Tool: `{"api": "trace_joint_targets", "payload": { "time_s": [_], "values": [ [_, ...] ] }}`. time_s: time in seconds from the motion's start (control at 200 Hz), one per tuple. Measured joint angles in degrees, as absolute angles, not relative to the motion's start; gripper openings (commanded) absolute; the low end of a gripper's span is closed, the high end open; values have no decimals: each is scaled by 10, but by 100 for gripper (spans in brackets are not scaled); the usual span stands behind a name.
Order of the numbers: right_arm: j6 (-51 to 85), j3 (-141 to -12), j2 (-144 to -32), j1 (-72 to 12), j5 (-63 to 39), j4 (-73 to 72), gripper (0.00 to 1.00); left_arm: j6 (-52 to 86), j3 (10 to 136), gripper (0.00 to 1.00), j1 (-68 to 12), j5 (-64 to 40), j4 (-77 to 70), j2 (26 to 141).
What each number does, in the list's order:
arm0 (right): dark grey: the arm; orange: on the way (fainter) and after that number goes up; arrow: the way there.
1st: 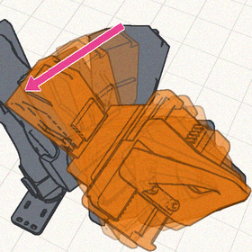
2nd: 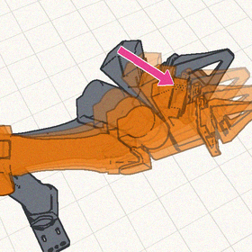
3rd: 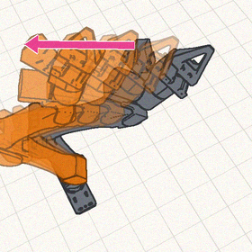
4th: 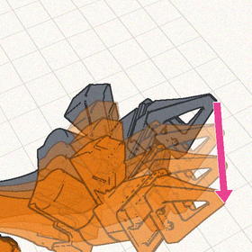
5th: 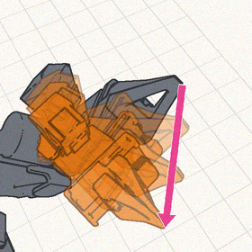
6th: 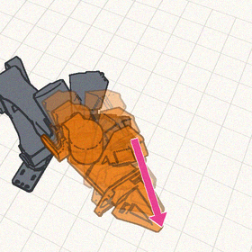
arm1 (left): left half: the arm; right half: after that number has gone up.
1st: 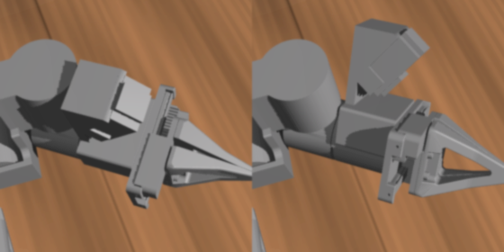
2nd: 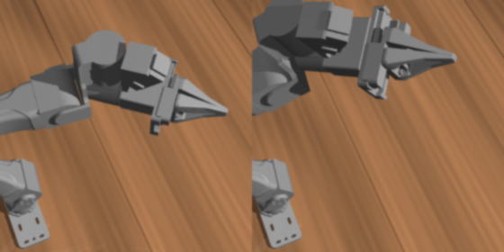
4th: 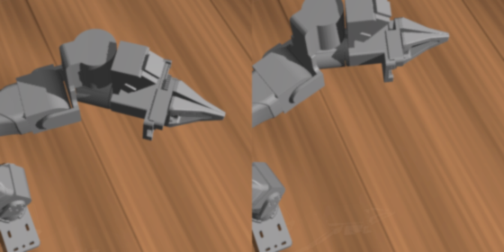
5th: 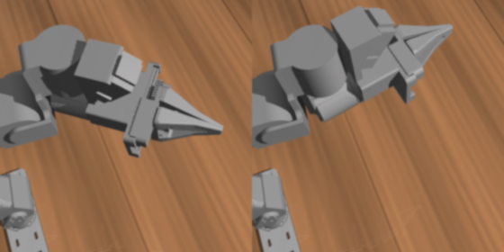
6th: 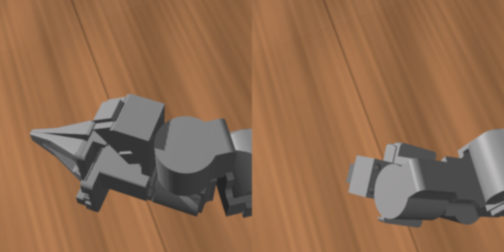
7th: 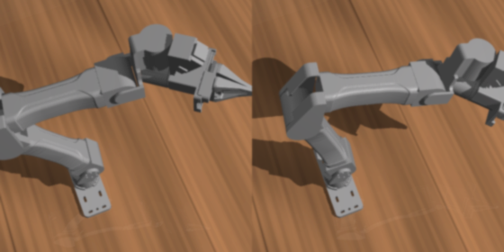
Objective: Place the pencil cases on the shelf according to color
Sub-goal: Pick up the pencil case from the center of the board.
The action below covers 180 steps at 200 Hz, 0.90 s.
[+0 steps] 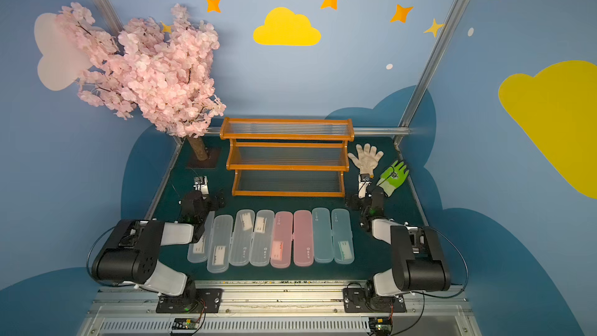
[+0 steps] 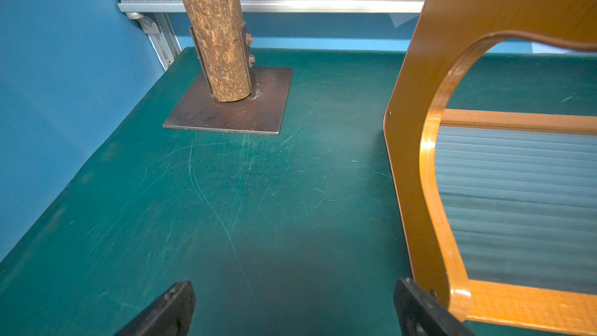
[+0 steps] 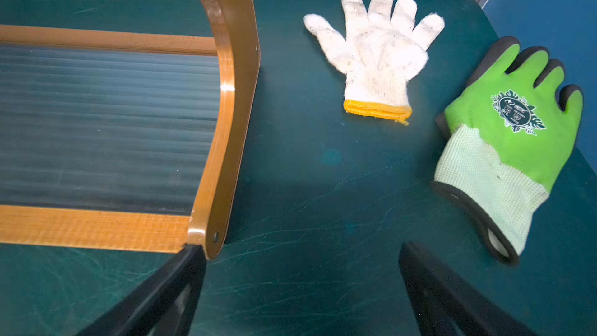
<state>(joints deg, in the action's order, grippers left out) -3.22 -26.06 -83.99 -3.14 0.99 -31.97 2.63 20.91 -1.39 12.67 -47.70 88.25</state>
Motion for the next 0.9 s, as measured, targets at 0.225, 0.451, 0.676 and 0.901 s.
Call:
{"api": "trace_joint_targets", "payload": {
  "time_s": [0.225, 0.451, 0.676, 0.901],
  "values": [
    [-32, -261, -840, -31, 10, -320, 99, 27, 209, 100, -11, 124, -477, 882],
    [-32, -261, -840, -31, 10, -320, 99, 27, 209, 100, -11, 123, -477, 882],
    [-32, -261, -840, -31, 10, -320, 99, 27, 209, 100, -11, 123, -477, 882],
    [-21, -277, -815, -37, 26, -273, 98, 50, 241, 100, -17, 176, -347, 773]
  ]
}}
